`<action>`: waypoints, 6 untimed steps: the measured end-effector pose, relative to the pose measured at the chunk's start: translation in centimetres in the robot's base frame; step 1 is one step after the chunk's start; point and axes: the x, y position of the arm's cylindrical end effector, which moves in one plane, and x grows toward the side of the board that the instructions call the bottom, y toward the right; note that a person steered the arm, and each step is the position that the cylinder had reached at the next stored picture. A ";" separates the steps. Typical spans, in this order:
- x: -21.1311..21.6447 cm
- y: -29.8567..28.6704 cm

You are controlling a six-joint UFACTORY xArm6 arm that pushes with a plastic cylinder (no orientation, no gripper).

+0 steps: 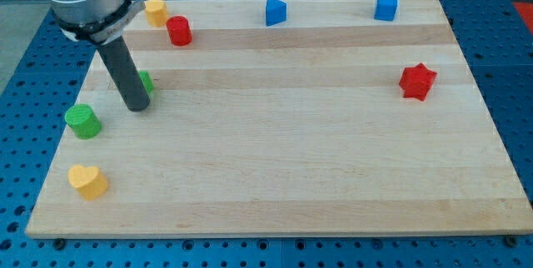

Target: Slide the green star slightly left

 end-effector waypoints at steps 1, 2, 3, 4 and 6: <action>0.1 1.8; -0.1 5.1; -1.6 4.5; -3.0 1.6; -3.0 -4.0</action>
